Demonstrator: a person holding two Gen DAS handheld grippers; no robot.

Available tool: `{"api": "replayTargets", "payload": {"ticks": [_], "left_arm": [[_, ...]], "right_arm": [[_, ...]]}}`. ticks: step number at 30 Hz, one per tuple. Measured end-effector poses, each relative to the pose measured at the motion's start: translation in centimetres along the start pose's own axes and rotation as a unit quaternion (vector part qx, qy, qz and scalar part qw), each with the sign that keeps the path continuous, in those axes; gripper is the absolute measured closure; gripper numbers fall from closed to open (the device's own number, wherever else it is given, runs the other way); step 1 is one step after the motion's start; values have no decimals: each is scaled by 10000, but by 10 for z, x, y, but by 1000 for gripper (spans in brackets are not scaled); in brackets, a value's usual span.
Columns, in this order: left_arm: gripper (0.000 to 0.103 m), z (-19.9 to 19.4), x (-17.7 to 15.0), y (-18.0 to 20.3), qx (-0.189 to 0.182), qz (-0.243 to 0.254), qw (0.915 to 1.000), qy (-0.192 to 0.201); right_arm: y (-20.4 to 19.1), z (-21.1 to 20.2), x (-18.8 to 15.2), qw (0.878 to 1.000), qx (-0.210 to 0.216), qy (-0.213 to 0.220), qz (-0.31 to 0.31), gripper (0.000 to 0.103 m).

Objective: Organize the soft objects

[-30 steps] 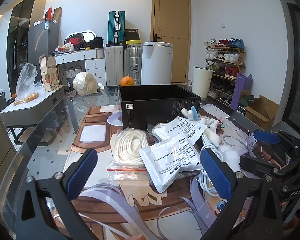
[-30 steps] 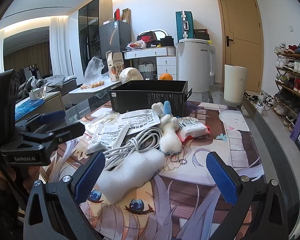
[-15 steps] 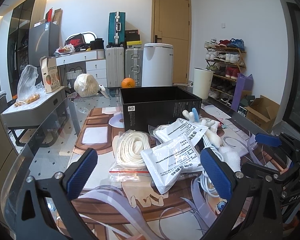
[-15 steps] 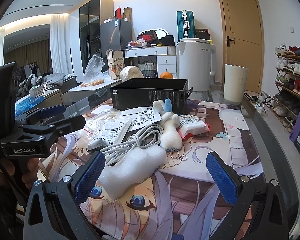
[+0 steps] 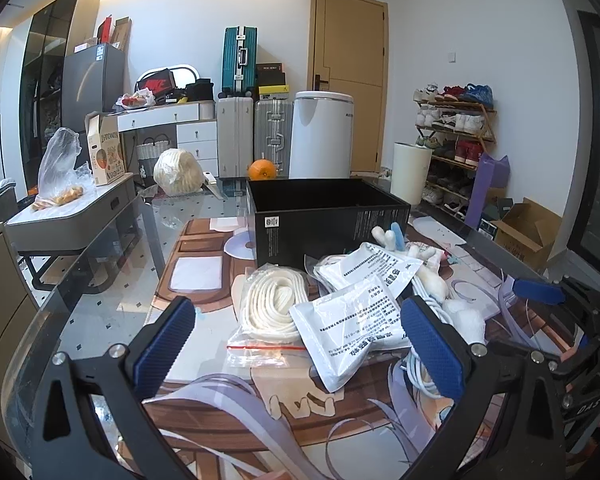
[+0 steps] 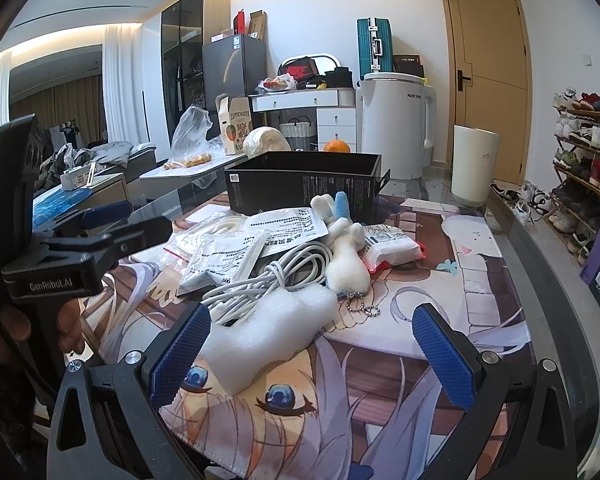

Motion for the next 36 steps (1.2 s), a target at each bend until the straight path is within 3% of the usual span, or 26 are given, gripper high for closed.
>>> {"api": "replayTargets", "payload": {"ticks": [12,18,30,36], "left_arm": [[0,5,2,2,-24,47,10000,-79],[0,10,8,3,-60,70,9998,-157],[0,19,7,5,-48,190,9993,-333],[0,26,5,8,-41,243,9983,-521]], "right_arm": [[-13,3,-2,9996,158,-97,-190,1],[-22,16,-8,9985,72,-407,-366,1],[36,18,-14,9944,-487,-809,481,1],[44,26,-13,9911,-458,-1051,675,3]]}}
Point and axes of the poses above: each gripper's, at about its wrist camera, not at the fingertips, and z roughly the way its jaws point, y to its right, x to its top, the point moved 8 cm from there along z, roughly the way its jaws point, and after that the axes turned 6 degrees about -y, right-handed, at the moved point
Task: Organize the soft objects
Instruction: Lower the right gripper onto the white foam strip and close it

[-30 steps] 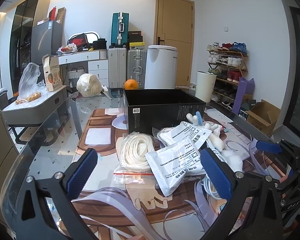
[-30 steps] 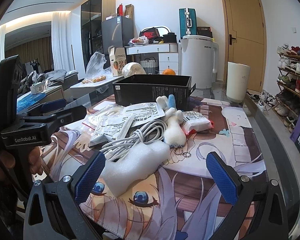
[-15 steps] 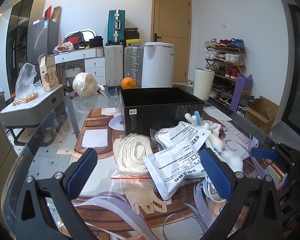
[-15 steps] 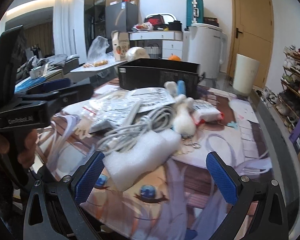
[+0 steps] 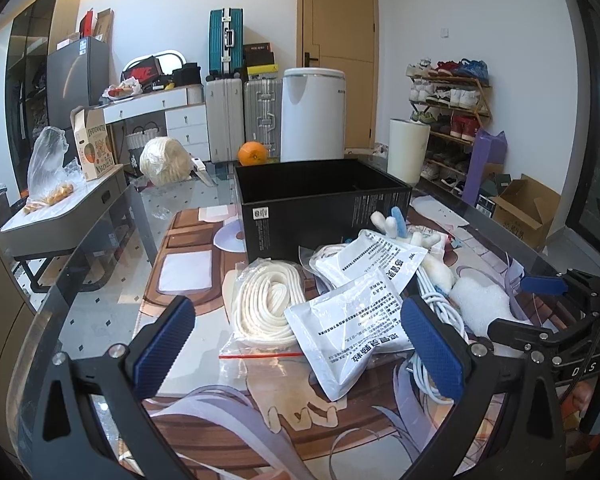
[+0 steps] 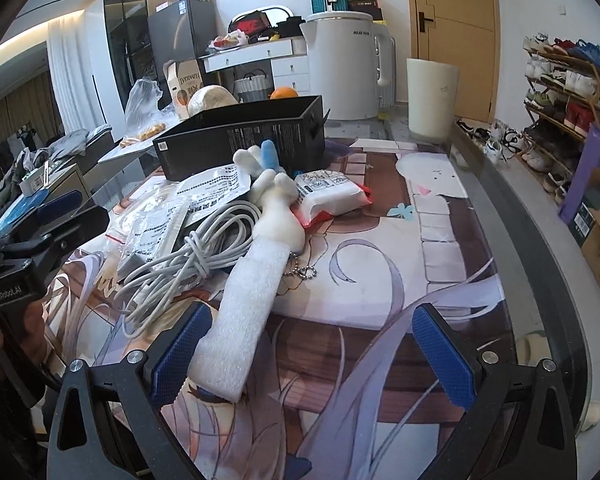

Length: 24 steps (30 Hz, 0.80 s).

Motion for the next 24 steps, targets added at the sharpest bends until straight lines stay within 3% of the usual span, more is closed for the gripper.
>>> {"api": "replayTargets", "payload": {"ticks": [3,11,18,19,21,24], "left_arm": [[0,1,-1,1,15,42,10000,-16],[0,3,-3,4,-18,76,10000,-51],[0,3,-3,4,-19,73,10000,-52],[0,3,-3,5,-21,74,10000,-53],[0,3,-4,5,-20,66,10000,-64],[0,3,-4,6,-26,71,9999,-83]], "right_arm": [[-5,3,1,9999,16,-76,-79,15],[-20,12,0,9995,134,-215,-211,33],[-19,12,-1,9993,314,-198,-107,37],[-18,11,-1,9992,343,-181,-48,41],[-19,10,0,9992,362,-160,-93,64],[-21,9,-1,9992,389,-95,-86,77]]}}
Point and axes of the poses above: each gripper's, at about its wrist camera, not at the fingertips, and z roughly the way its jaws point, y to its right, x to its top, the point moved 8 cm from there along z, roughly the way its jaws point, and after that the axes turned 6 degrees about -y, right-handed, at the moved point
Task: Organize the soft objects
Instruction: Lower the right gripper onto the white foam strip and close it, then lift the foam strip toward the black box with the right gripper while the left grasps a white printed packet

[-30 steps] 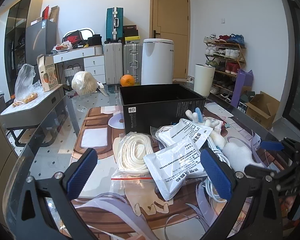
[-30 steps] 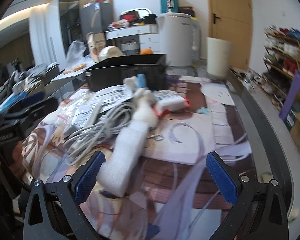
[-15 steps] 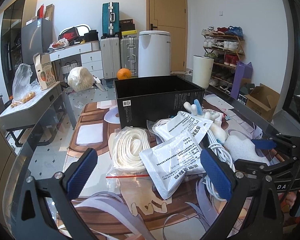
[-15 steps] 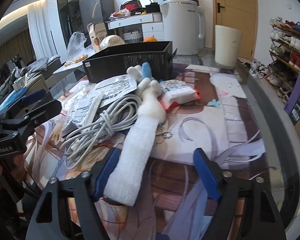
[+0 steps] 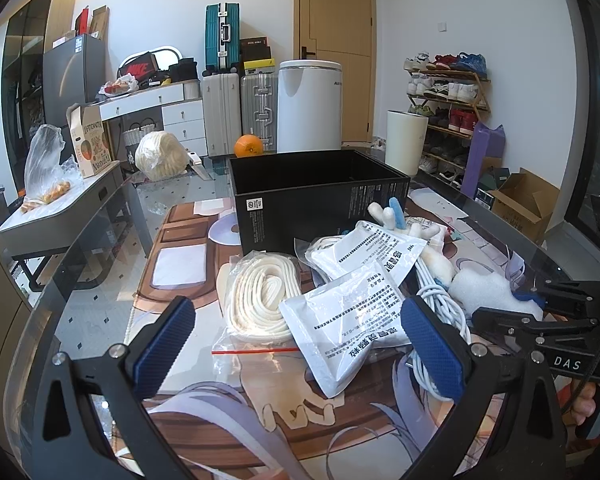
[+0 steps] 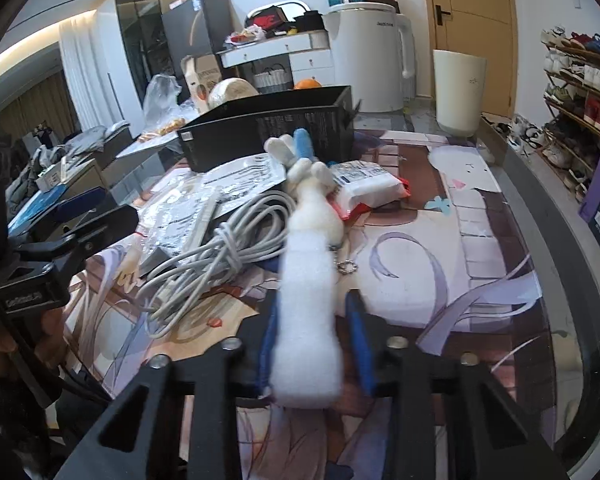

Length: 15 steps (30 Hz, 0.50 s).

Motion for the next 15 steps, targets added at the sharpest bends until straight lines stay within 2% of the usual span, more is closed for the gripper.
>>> {"api": "replayTargets", "payload": {"ticks": [1,5,15], "left_arm": [[0,0,0,0,-5,4,10000,-6],[0,1,0,2,-35,34,10000,-81],[0,26,-1,19,-205,-31,9976,-655]], "right_arm": [[-2,0,0,10000,56,6,-41,80],[-8,-4,-2,9998,48,127,-169,81],[-3,-19,-2,9992,-40,348,-176,81]]}}
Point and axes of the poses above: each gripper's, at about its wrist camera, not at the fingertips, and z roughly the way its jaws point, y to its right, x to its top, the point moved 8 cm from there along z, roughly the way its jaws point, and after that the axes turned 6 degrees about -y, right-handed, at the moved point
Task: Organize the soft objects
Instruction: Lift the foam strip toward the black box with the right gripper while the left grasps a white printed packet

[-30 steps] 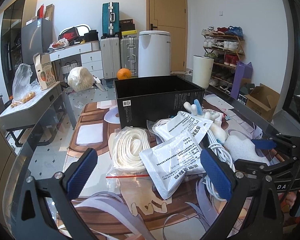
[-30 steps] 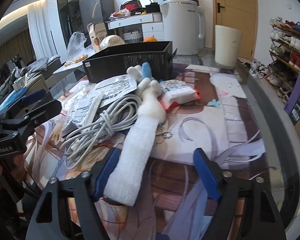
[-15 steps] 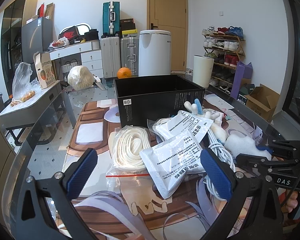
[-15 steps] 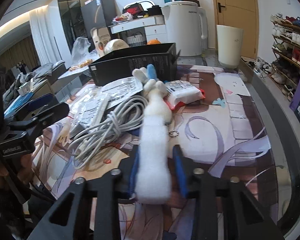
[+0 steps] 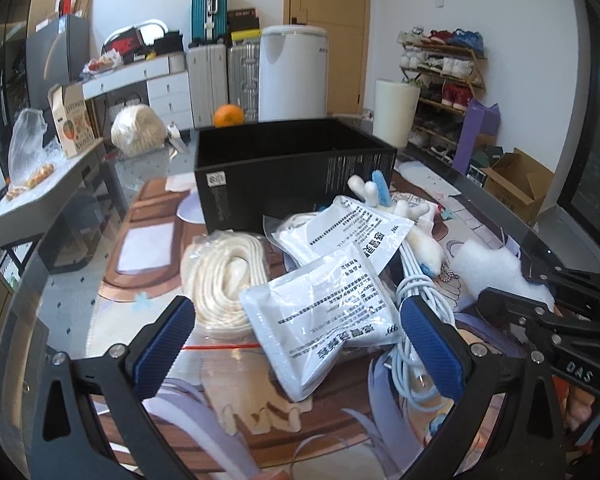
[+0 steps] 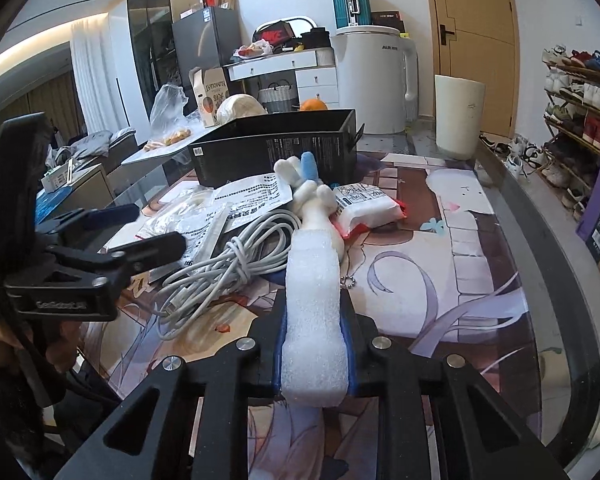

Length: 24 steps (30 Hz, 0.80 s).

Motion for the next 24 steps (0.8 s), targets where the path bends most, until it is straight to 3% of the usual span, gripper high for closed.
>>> {"api": "replayTargets", "payload": {"ticks": [12,24], "left_arm": [[0,24,4,8,165,-83,9985,-506],[1,25,-3,3,0,-221,9978,-617]], "right_arm": [[1,-5,0,10000,33,26,-24,81],[-3,-2,-1,10000,64,-10,-71,81]]}}
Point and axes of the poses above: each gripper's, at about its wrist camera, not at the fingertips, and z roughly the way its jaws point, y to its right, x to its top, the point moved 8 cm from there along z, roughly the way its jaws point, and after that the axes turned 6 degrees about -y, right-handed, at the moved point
